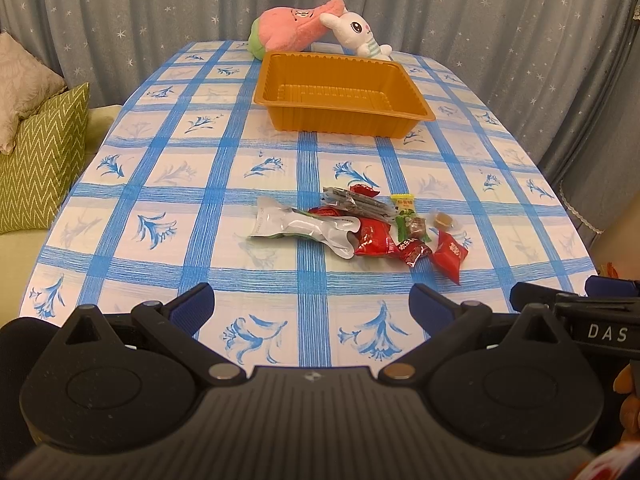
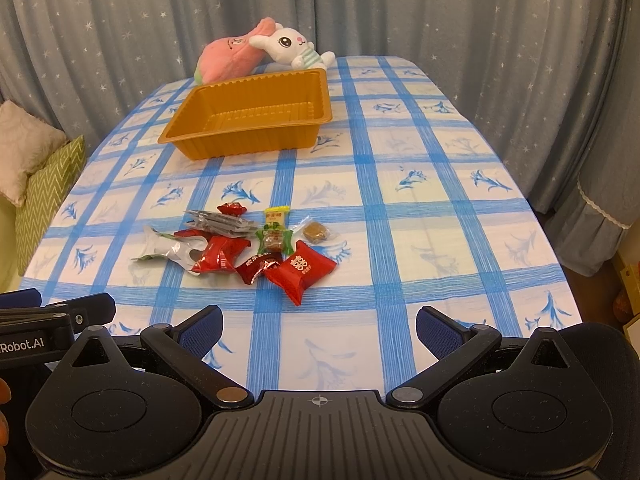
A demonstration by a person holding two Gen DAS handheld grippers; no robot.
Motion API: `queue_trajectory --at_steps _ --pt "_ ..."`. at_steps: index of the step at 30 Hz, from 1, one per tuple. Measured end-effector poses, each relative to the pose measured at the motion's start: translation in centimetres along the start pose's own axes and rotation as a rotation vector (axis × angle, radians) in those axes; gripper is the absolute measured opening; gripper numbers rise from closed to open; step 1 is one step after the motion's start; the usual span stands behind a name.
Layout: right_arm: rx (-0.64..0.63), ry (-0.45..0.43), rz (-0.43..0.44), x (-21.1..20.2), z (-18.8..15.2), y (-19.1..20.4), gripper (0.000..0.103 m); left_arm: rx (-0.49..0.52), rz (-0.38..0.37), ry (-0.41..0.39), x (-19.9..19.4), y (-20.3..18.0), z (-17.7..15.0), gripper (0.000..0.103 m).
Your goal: Organize snacks
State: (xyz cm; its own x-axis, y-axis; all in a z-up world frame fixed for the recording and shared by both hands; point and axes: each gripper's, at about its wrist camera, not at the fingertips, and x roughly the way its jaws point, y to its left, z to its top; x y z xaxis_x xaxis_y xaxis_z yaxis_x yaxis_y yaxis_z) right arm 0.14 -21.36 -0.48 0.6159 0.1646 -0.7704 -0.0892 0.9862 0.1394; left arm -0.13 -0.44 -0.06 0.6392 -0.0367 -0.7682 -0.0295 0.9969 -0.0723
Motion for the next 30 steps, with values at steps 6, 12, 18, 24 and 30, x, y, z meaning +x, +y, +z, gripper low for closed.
queue_trajectory --at_steps 6,12,18,24,30 --pt "-0.001 -0.001 -0.001 0.00 0.00 0.01 0.102 -0.001 0.000 0.001 0.00 0.05 0.01 0.103" --pt "-0.001 0.000 0.000 -0.01 0.00 0.00 0.102 -0.002 0.000 0.002 0.04 0.00 -0.02 0.103" --pt "0.000 0.000 0.001 0.00 0.02 0.00 0.102 -0.002 0.000 0.001 0.05 0.03 -0.03 0.103" --pt "0.001 -0.001 0.000 0.05 -0.02 0.03 0.102 -0.003 -0.001 0.003 0.11 0.01 -0.09 0.103" --pt "0.009 -0.015 0.008 0.47 -0.06 -0.29 0.102 -0.009 -0.012 -0.001 0.79 0.51 -0.08 0.103"
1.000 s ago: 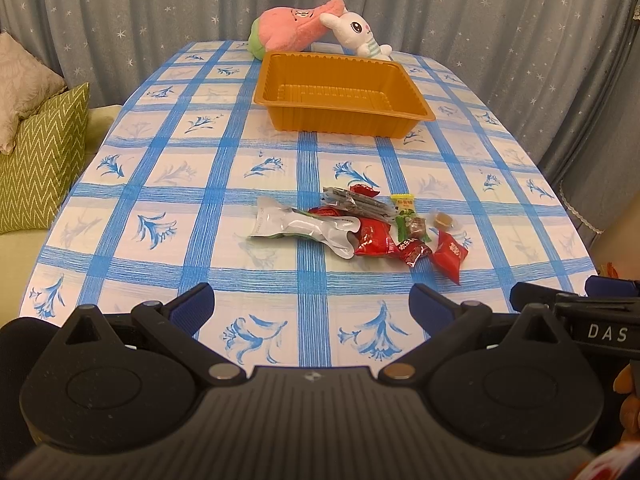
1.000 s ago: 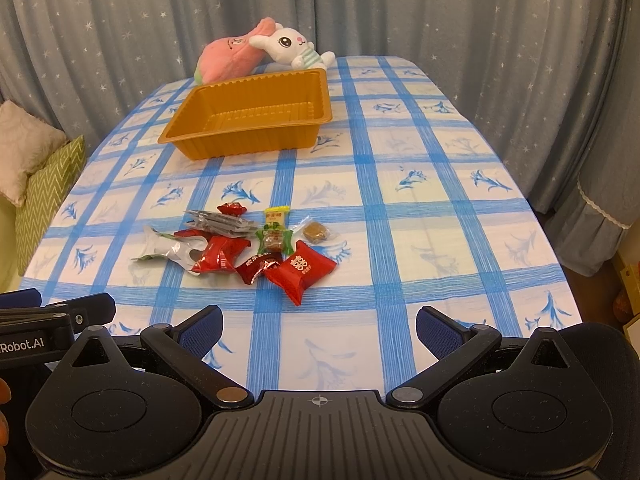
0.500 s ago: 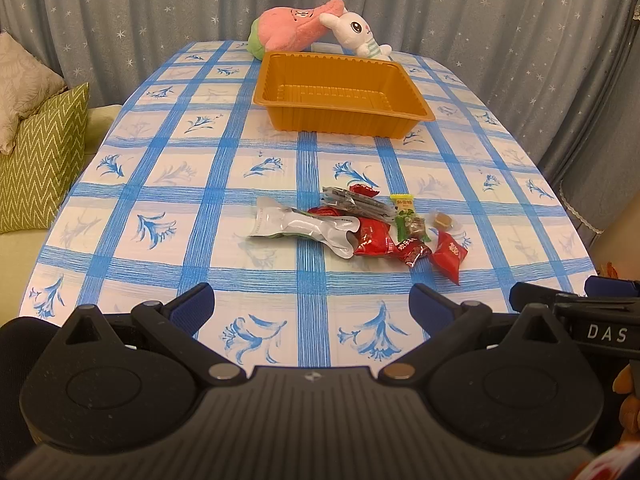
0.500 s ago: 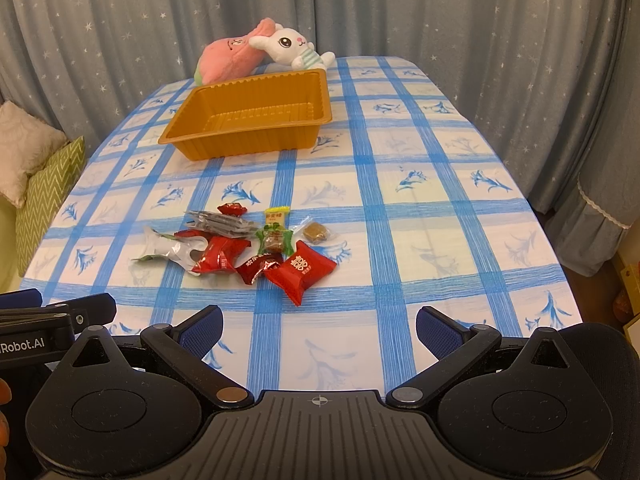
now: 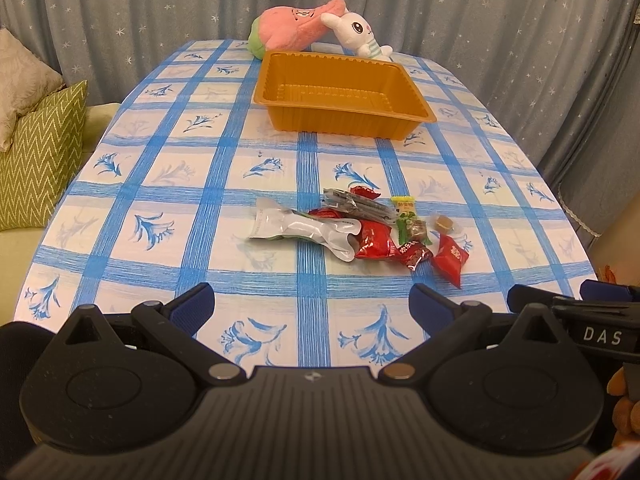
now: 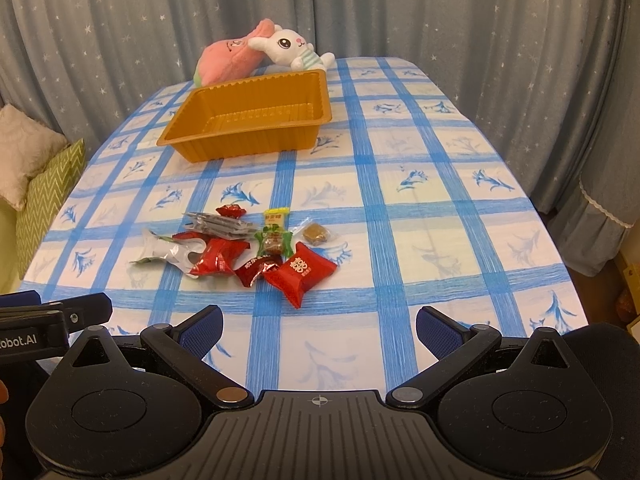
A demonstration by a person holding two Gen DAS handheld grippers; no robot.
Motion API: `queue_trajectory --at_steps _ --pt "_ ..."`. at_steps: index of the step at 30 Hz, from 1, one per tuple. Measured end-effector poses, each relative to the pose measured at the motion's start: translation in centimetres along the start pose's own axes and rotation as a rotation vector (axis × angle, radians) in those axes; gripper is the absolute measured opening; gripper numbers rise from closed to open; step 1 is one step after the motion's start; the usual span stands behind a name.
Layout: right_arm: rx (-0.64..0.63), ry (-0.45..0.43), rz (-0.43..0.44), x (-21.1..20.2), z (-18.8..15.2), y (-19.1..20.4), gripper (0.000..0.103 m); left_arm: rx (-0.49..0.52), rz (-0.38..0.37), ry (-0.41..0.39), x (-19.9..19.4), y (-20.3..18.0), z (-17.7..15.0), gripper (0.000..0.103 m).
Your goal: Organize snacks
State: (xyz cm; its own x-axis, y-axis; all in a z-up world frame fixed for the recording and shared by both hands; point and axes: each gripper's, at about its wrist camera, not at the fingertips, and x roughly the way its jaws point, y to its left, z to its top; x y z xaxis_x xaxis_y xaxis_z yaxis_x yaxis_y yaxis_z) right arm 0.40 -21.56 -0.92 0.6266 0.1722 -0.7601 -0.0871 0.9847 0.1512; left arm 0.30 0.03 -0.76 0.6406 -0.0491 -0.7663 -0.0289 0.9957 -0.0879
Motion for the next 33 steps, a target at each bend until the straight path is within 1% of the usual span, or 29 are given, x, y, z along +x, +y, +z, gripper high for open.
queue_trajectory --at_steps 3,4,9,10,12,14,19,22,27,32,33 --pt "0.002 -0.010 0.013 0.6 -0.2 -0.1 0.102 -0.006 -0.005 0.007 0.8 0.2 0.2 0.101" --pt "0.001 -0.011 0.016 0.9 -0.2 -0.1 0.102 -0.009 -0.006 0.012 1.1 0.2 0.2 0.098" --pt "0.031 -0.019 0.043 2.6 0.0 -0.6 0.101 -0.018 -0.012 0.031 2.8 0.6 1.0 0.096" --pt "0.039 -0.019 0.051 2.9 0.1 -0.6 0.093 -0.020 -0.016 0.033 3.2 0.7 1.3 0.095" --pt "0.055 -0.009 0.057 3.8 0.4 -0.9 0.085 -0.021 -0.022 0.037 4.0 0.7 1.9 0.093" --pt "0.070 -0.008 0.059 4.7 0.7 -1.0 0.085 -0.015 -0.028 0.040 4.9 0.7 2.3 0.092" --pt "0.091 0.013 0.070 6.9 1.5 -1.1 0.074 -0.008 -0.029 0.063 7.7 1.0 3.3 0.086" --pt "0.112 0.030 0.076 8.3 1.9 -1.1 0.071 -0.008 -0.031 0.077 9.0 1.7 3.9 0.085" --pt "0.161 0.044 0.082 9.9 2.3 -1.2 0.070 0.036 -0.036 0.088 10.1 2.5 4.8 0.085" --pt "0.203 0.058 0.067 11.3 2.6 -1.4 0.063 0.117 -0.050 0.097 10.8 2.7 5.8 0.085" --pt "0.202 0.065 0.062 11.6 2.6 -1.3 0.060 0.138 -0.051 0.099 11.0 2.8 6.0 0.085"
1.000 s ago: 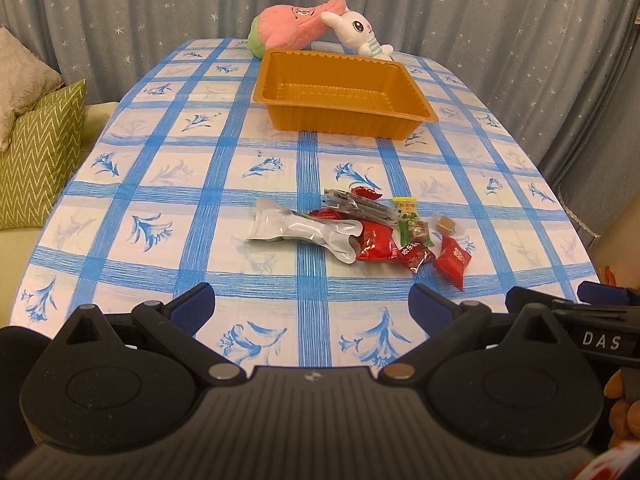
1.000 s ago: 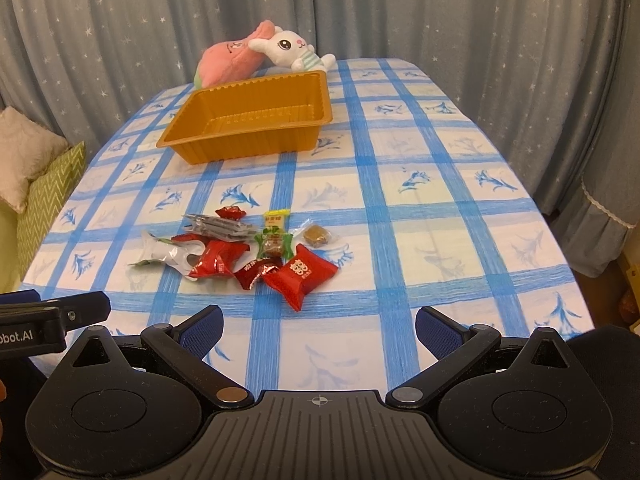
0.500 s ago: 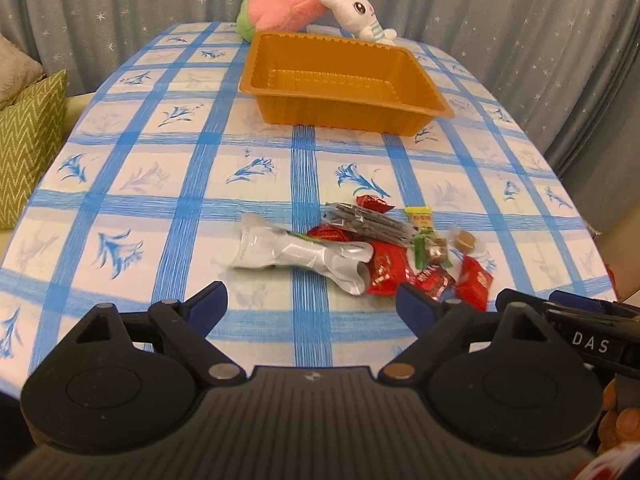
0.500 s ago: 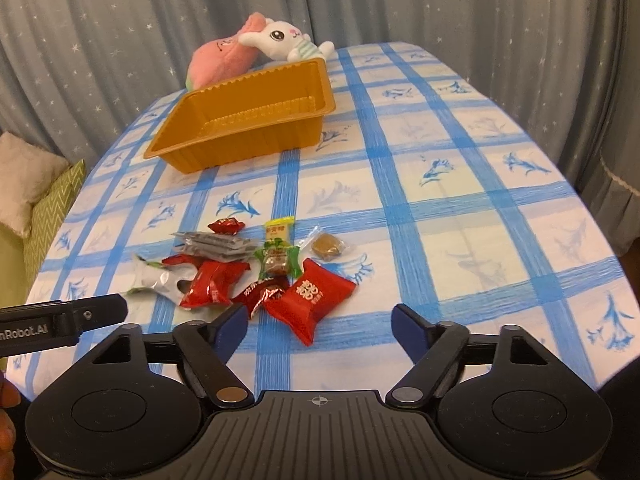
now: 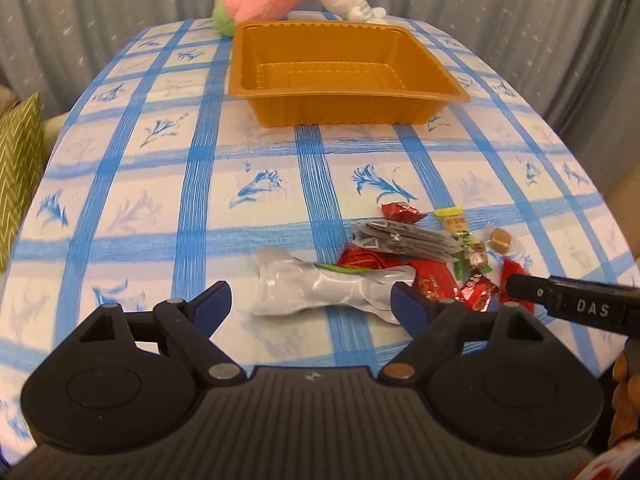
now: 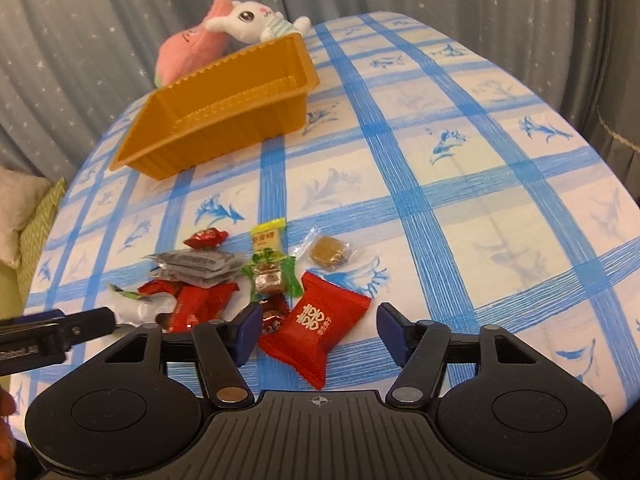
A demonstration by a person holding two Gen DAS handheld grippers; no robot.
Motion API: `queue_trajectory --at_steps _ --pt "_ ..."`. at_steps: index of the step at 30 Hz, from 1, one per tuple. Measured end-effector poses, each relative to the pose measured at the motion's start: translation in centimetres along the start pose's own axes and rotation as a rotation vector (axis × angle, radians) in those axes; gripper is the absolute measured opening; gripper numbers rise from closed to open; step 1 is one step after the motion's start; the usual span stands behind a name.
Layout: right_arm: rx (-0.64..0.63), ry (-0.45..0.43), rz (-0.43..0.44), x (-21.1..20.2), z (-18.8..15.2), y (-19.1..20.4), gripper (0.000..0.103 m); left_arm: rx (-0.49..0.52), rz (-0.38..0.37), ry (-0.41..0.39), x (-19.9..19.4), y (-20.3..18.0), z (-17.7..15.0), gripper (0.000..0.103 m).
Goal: Organize snacks
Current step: 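Grasp the red square candy with the right tool while the left tool grasps the silver pouch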
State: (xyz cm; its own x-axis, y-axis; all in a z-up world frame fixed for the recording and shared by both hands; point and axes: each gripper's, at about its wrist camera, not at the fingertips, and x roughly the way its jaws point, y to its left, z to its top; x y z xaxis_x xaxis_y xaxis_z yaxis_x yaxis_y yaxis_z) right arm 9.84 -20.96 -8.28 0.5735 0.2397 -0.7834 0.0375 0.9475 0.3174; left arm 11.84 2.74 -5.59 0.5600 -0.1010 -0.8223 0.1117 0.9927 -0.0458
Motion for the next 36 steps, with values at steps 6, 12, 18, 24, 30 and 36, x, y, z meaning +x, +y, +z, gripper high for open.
queue_trajectory --at_steps 6,12,18,24,30,36 --pt "-0.019 0.032 -0.022 1.3 -0.3 0.0 0.050 0.235 -0.025 0.022 0.9 -0.3 0.7 0.085" --pt "-0.051 0.035 -0.016 1.0 -0.5 -0.1 0.028 0.577 -0.105 -0.026 1.7 -1.2 0.3 0.085" --pt "-0.057 0.040 -0.028 0.8 -0.5 -0.4 0.027 0.872 -0.155 -0.011 3.5 -2.4 -0.7 0.085" --pt "-0.060 0.042 -0.038 0.7 -0.5 -0.5 0.027 0.915 -0.218 0.057 5.1 -2.2 -0.2 0.057" --pt "-0.054 0.043 -0.043 0.6 -0.5 -0.8 0.027 0.852 -0.261 0.166 4.8 -2.2 0.0 0.033" --pt "-0.059 0.043 -0.039 0.6 -0.5 -0.7 0.027 0.806 -0.270 0.159 4.6 -2.6 -0.2 0.029"
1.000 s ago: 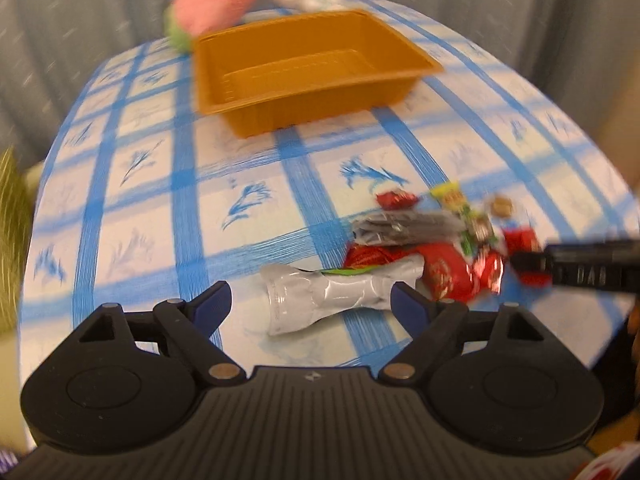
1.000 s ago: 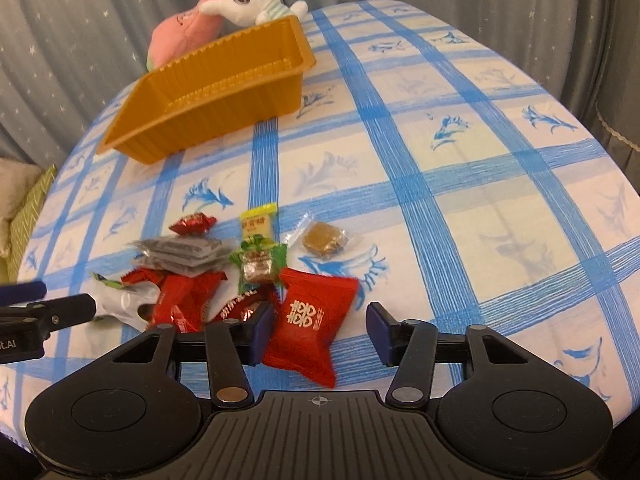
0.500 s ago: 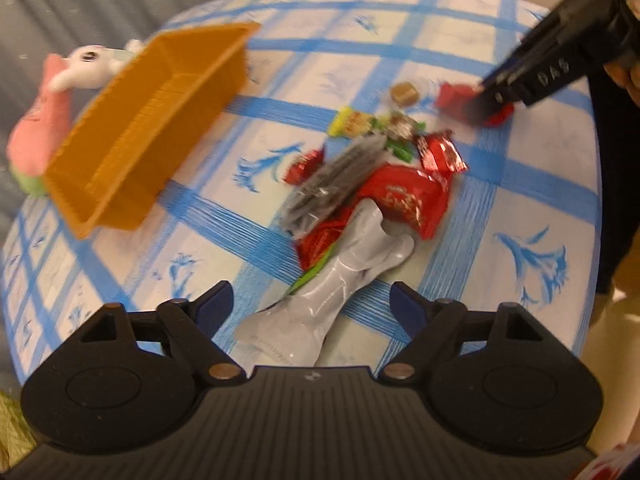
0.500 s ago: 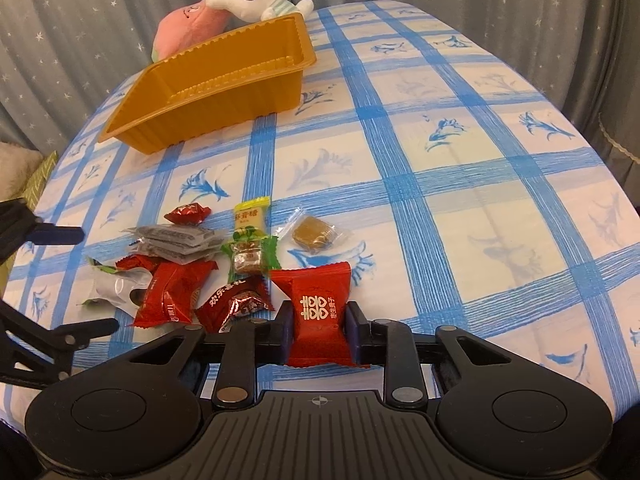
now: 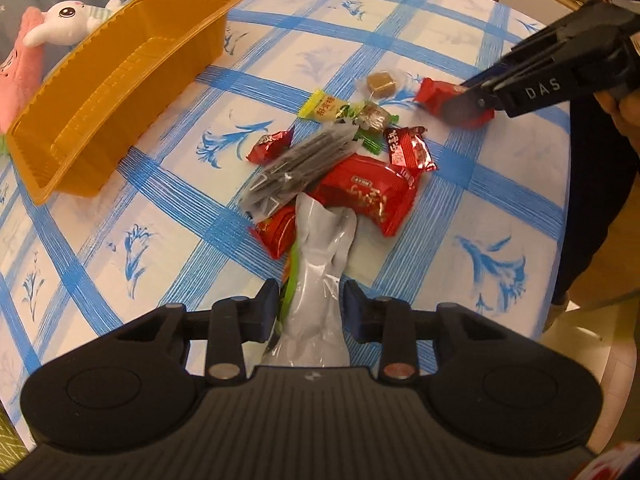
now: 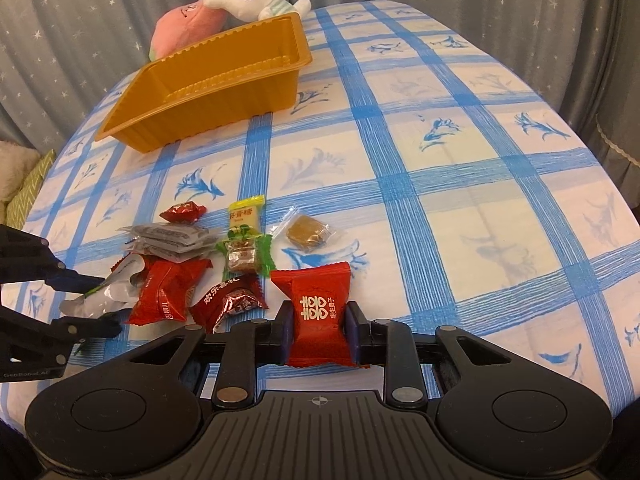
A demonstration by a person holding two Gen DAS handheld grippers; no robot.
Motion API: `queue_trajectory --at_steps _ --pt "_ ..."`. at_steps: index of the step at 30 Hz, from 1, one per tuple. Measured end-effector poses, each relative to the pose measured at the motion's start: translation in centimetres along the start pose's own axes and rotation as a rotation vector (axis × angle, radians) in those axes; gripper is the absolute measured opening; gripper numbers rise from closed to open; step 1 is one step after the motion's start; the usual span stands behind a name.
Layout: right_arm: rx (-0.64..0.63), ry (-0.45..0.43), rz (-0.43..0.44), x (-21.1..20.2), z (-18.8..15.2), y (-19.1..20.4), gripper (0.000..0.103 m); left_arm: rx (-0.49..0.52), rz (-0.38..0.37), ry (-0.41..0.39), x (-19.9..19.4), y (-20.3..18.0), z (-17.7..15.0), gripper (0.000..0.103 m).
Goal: Organize snacks
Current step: 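Grasp the red square candy with the right tool while the left tool grasps the silver pouch, then carry both snacks over the orange tray and open both tools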
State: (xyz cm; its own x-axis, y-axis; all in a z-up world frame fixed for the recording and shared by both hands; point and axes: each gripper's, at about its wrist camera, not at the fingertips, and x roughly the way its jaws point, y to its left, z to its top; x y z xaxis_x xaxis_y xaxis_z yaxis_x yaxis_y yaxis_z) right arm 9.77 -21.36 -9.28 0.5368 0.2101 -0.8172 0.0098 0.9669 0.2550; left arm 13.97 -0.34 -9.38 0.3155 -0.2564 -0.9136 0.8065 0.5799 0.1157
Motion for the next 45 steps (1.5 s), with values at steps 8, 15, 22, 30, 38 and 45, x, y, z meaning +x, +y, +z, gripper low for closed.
queue_trajectory --at_steps 8,15,22,30,38,45 --pt "-0.011 -0.014 0.021 -0.7 -0.1 0.2 0.026 -0.161 0.011 0.001 -0.9 -0.4 -0.7 0.027" --pt "-0.023 -0.042 0.035 -2.1 0.0 0.5 0.026 -0.331 0.030 -0.047 -3.1 -0.5 -1.0 0.026" --pt "-0.036 -0.079 0.061 -3.6 1.0 1.0 0.026 -0.527 0.094 -0.160 -6.0 1.3 0.7 0.026" --pt "-0.084 -0.135 0.126 -3.4 6.0 2.7 0.026 -0.672 0.191 -0.280 -7.8 5.9 4.5 0.026" --pt "-0.135 -0.218 0.160 -0.7 14.7 4.7 0.026 -0.752 0.238 -0.341 -7.3 12.6 8.3 0.026" --pt "-0.123 -0.218 0.179 4.2 20.9 5.7 0.026 -0.792 0.247 -0.341 -4.7 17.4 10.2 0.026"
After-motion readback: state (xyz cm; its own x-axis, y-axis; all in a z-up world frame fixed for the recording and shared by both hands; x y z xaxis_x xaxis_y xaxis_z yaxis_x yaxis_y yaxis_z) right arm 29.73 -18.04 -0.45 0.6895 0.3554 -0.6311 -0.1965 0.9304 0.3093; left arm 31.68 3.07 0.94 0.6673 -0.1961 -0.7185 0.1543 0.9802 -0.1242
